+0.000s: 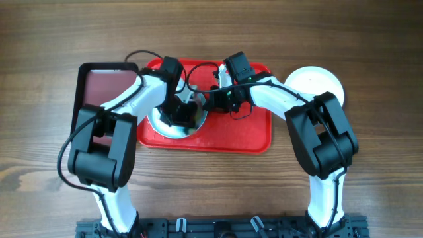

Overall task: Clean dirty plates on tray and stack at the side
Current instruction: 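Scrub the tilted third plate with the sponge in the left gripper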

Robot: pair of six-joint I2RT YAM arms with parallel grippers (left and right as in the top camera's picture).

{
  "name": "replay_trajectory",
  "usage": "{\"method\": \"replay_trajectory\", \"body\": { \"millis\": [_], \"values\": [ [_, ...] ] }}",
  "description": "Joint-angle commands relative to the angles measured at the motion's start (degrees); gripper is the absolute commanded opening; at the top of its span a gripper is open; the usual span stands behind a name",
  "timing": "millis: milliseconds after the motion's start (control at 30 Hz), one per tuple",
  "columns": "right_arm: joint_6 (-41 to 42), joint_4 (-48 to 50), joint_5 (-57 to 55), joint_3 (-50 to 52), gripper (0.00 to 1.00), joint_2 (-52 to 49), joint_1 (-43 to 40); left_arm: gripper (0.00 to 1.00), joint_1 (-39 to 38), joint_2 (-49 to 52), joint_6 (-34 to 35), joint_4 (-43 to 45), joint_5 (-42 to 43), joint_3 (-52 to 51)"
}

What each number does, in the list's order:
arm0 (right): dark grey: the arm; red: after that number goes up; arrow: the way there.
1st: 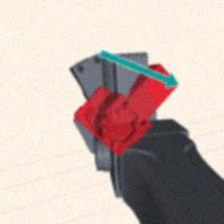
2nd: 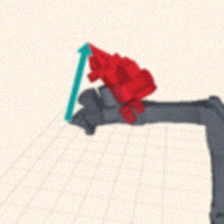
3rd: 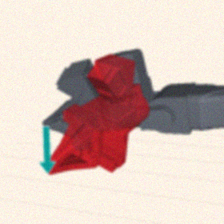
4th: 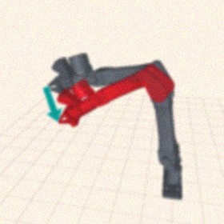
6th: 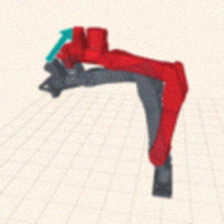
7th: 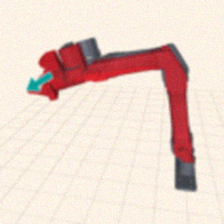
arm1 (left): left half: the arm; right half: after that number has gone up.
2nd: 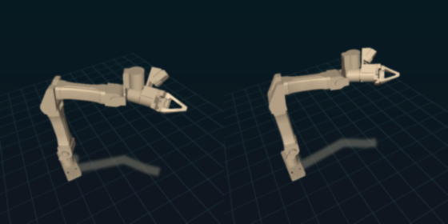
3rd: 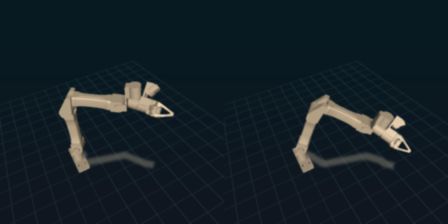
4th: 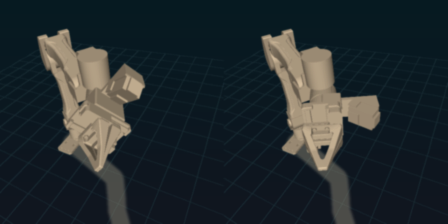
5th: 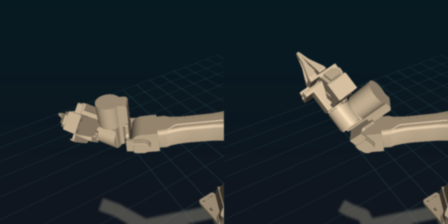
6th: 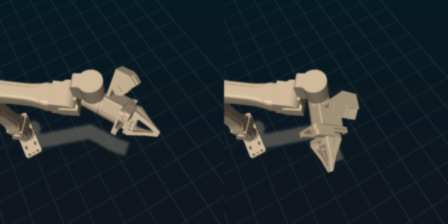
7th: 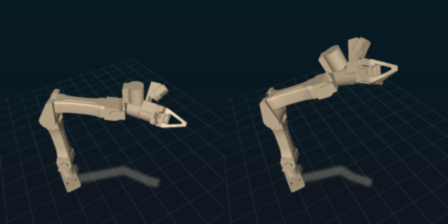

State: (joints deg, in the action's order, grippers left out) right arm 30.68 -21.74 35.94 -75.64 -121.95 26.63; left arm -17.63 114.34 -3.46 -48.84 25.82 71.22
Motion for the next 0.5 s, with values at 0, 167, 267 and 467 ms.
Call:
{"method": "replay_trajectory", "body": {
  "millis": [0,167,267,467],
  "values": [
    [-0.28,-0.59,-0.92,1.11,0.04,-2.69,-0.74,0.04,-0.74,4.72,-4.66,5.05,6.21,-3.02],
    [-0.31,-0.83,-0.92,1.11,0.04,-2.69,-0.74,0.04,-0.74,4.72,10.16,18.05,-4.72,-3.02],
    [-0.31,-0.83,-0.94,1.11,0.04,-2.69,-0.74,0.04,-0.74,4.72,15.63,23.47,-15.06,-3.02],
    [-0.37,-0.96,-0.94,1.11,0.04,-2.69,-0.74,0.04,-0.74,4.72,25.14,22.27,-43.47,-3.02]
  ]
}}
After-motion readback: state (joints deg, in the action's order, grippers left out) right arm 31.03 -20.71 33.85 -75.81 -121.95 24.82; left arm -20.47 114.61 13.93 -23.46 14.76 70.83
